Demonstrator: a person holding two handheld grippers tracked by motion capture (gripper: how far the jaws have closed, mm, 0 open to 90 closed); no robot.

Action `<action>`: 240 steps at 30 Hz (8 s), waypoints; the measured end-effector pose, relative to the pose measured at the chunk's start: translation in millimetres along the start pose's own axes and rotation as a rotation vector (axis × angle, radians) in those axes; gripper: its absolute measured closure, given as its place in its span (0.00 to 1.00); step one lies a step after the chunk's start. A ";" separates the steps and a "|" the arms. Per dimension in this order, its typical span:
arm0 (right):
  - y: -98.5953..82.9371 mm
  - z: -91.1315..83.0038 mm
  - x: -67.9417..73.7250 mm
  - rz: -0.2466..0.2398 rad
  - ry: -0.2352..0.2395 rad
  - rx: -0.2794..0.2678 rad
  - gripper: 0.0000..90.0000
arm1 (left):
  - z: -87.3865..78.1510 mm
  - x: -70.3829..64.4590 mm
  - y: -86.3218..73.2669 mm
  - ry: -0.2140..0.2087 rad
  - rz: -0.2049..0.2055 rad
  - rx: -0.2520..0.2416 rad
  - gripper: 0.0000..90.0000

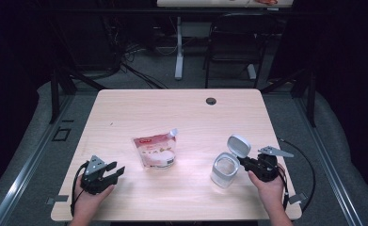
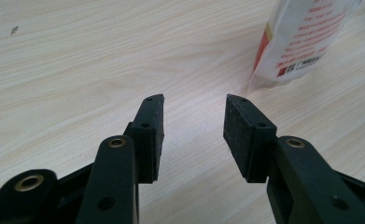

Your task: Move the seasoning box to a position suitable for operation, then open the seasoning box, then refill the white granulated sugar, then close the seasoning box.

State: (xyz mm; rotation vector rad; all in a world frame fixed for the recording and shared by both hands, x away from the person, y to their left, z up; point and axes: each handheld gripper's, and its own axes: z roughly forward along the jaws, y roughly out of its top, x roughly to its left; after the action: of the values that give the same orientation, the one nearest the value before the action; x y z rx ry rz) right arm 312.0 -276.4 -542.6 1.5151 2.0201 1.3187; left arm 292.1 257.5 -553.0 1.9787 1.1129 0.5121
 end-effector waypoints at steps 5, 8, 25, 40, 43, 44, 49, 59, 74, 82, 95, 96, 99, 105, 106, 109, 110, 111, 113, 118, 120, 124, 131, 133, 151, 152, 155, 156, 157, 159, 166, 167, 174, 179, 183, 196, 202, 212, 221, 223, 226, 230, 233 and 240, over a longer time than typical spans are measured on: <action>2.8 4.8 -0.9 0.006 0.023 -0.006 0.88 | 0.2 0.0 0.0 -0.001 -0.001 0.000 0.65; 4.2 6.6 -1.5 0.001 0.025 -0.001 0.88 | 0.4 0.1 0.1 -0.001 0.003 0.001 0.65; -0.7 -6.6 2.2 -0.034 0.017 -0.016 0.80 | -1.2 -0.4 0.9 -0.024 -0.005 -0.006 0.66; -1.9 -34.1 9.3 -0.097 -0.082 -0.043 0.70 | -9.2 -4.5 5.9 -0.019 -0.021 -0.021 0.65; -0.7 -37.2 8.2 -0.086 -0.076 -0.040 0.70 | -10.0 -4.8 6.5 -0.020 -0.015 -0.012 0.65; -0.6 -37.8 7.9 -0.087 -0.077 -0.033 0.71 | -10.3 -4.7 6.7 -0.029 -0.013 -0.013 0.65; 3.1 -44.3 8.5 -0.100 -0.078 -0.047 0.75 | -17.6 -2.5 10.5 -0.056 -0.021 -0.035 0.70; 18.9 -58.1 26.0 -0.147 -0.084 -0.062 0.82 | -31.1 -1.3 28.5 -0.096 -0.041 -0.029 0.73; 35.4 -59.5 52.9 -0.220 -0.017 -0.084 0.83 | -40.7 -14.8 68.0 -0.141 0.003 -0.050 0.72; 47.3 -54.8 61.1 -0.245 0.004 -0.080 0.80 | -36.7 -23.1 91.9 -0.159 0.020 -0.084 0.72; 65.1 -44.5 77.4 -0.272 0.061 -0.070 0.75 | -25.3 -31.3 121.4 -0.176 0.033 -0.058 0.76; 66.5 -43.6 78.7 -0.279 0.057 -0.066 0.75 | -24.7 -32.3 123.5 -0.169 0.038 -0.053 0.77; 70.3 -40.1 82.5 -0.286 0.060 -0.062 0.74 | -23.0 -33.7 124.7 -0.164 0.044 -0.055 0.80; 75.1 -33.4 90.5 -0.298 0.075 -0.053 0.73 | -23.2 -30.3 121.2 -0.194 0.053 -0.065 0.83; 75.8 -31.6 92.2 -0.299 0.081 -0.054 0.73 | -23.0 -30.4 120.5 -0.194 0.053 -0.073 0.83; 78.5 -27.2 97.8 -0.306 0.092 -0.057 0.71 | -22.8 -28.6 119.2 -0.209 0.043 -0.079 0.85; 79.6 -24.6 99.3 -0.313 0.100 -0.063 0.70 | -22.8 -28.5 118.8 -0.209 0.044 -0.082 0.85; 80.9 -22.1 101.2 -0.312 0.106 -0.064 0.67 | -23.0 -28.6 118.5 -0.208 0.048 -0.082 0.85; 83.3 -17.0 105.0 -0.328 0.108 -0.063 0.64 | -23.1 -28.9 118.0 -0.206 0.054 -0.087 0.85; 88.0 -7.0 113.2 -0.346 0.122 -0.044 0.66 | -22.5 -27.9 117.6 -0.213 0.054 -0.092 0.86; 89.4 -2.3 114.5 -0.333 0.132 -0.035 0.67 | -22.2 -27.3 117.9 -0.217 0.052 -0.090 0.86; 91.9 10.2 115.4 -0.313 0.173 -0.015 0.66 | -21.8 -26.1 117.7 -0.225 0.041 -0.091 0.86; 94.2 29.0 129.2 -0.335 0.237 -0.018 0.66 | -21.6 -26.5 118.3 -0.219 0.047 -0.088 0.87; 95.2 33.8 134.1 -0.347 0.251 -0.010 0.66 | -21.5 -26.5 118.3 -0.219 0.047 -0.089 0.87; 107.8 72.8 165.8 -0.368 0.314 -0.013 0.59 | -22.2 -25.7 117.3 -0.226 0.039 -0.091 0.87; 107.9 73.8 166.8 -0.370 0.318 -0.012 0.59 | -22.3 -25.6 117.2 -0.226 0.039 -0.091 0.87; 108.4 76.5 170.0 -0.381 0.312 -0.021 0.60 | -22.5 -25.0 116.9 -0.235 0.033 -0.092 0.87; 108.4 77.0 170.2 -0.379 0.315 -0.023 0.61 | -22.8 -24.9 116.9 -0.236 0.032 -0.093 0.87; 108.6 77.2 170.5 -0.375 0.319 -0.023 0.61 | -22.9 -25.0 116.8 -0.235 0.032 -0.094 0.87; 108.6 76.5 171.0 -0.375 0.313 -0.021 0.62 | -23.0 -25.1 116.9 -0.233 0.030 -0.095 0.88; 110.5 68.4 169.2 -0.337 0.362 -0.027 0.71 | -22.2 -26.2 117.7 -0.223 0.035 -0.095 0.90; 110.2 68.1 168.8 -0.339 0.364 -0.027 0.71 | -22.2 -26.2 117.7 -0.226 0.035 -0.094 0.90; 108.0 62.1 170.4 -0.354 0.358 -0.025 0.74 | -23.5 -26.6 117.1 -0.241 0.033 -0.093 0.97; 106.8 55.6 173.3 -0.362 0.365 -0.037 0.75 | -25.1 -28.1 117.5 -0.247 0.041 -0.092 1.00; 103.9 49.7 172.0 -0.367 0.370 -0.036 0.75 | -25.3 -31.4 117.8 -0.262 0.053 -0.094 1.00; 94.4 29.4 162.4 -0.374 0.359 -0.046 0.75 | -23.6 -46.2 122.1 -0.304 0.091 -0.094 1.00; 90.3 23.1 157.6 -0.373 0.354 -0.039 0.75 | -21.1 -53.0 122.6 -0.312 0.109 -0.087 1.00; 85.6 17.9 152.7 -0.376 0.343 -0.020 0.75 | -18.3 -58.5 122.1 -0.328 0.116 -0.086 1.00; 84.5 15.0 152.7 -0.386 0.347 -0.005 0.75 | -18.5 -57.6 121.7 -0.354 0.121 -0.083 1.00; 85.0 14.4 152.2 -0.393 0.351 0.003 0.75 | -19.0 -56.5 122.0 -0.364 0.118 -0.081 0.97; 86.1 13.7 151.5 -0.416 0.353 0.015 0.74 | -19.4 -56.1 121.9 -0.367 0.116 -0.081 0.94; 88.2 11.1 154.4 -0.438 0.333 0.018 0.69 | -19.9 -55.8 121.8 -0.364 0.113 -0.080 0.91; 89.9 8.4 156.0 -0.442 0.328 0.014 0.66 | -20.3 -55.8 121.9 -0.364 0.110 -0.082 0.88; 96.9 -2.8 157.6 -0.480 0.329 0.007 0.64 | -23.3 -52.9 123.4 -0.388 0.110 -0.058 0.77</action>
State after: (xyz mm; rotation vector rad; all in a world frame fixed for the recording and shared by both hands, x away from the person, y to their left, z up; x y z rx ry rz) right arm 305.0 -137.8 -420.3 0.7665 2.3847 1.4128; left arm 313.4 186.0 -439.0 1.9874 0.7439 0.1990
